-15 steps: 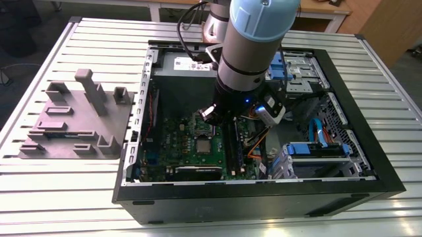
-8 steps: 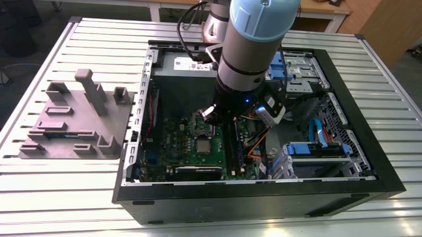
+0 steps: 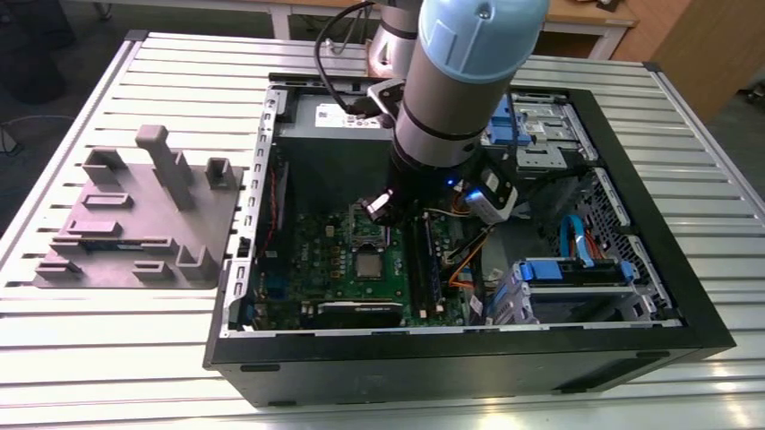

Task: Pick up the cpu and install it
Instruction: 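Close the cpu cover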

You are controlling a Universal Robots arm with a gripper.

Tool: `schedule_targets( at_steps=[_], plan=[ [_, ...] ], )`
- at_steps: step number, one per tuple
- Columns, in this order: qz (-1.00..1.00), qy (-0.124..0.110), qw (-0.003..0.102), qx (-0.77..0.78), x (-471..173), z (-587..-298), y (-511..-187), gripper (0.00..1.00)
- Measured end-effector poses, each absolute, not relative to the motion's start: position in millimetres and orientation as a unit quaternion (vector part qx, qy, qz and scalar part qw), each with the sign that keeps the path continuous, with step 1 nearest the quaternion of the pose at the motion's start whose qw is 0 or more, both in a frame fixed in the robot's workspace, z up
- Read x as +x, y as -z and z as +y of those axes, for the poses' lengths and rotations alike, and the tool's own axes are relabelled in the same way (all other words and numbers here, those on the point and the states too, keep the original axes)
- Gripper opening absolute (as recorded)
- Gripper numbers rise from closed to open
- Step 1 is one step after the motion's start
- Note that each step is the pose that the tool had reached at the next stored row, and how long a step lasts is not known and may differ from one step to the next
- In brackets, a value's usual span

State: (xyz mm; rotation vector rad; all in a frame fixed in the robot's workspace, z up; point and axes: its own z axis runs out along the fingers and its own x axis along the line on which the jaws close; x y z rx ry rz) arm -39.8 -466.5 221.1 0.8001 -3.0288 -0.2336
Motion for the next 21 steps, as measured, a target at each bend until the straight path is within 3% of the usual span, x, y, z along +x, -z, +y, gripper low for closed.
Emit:
schedule_targets(
  at_steps=[4, 12, 21],
  plan=[
    [-0.962, 0.101, -0.007, 0.255, -38.1, -466.4, -219.6, 0.10],
    [-0.949, 0.104, -0.003, 0.298, -37.9, -466.2, -216.9, 0.10],
    [-0.941, 0.105, -0.015, 0.322, -37.8, -463.4, -215.1, 0.10]
  ],
)
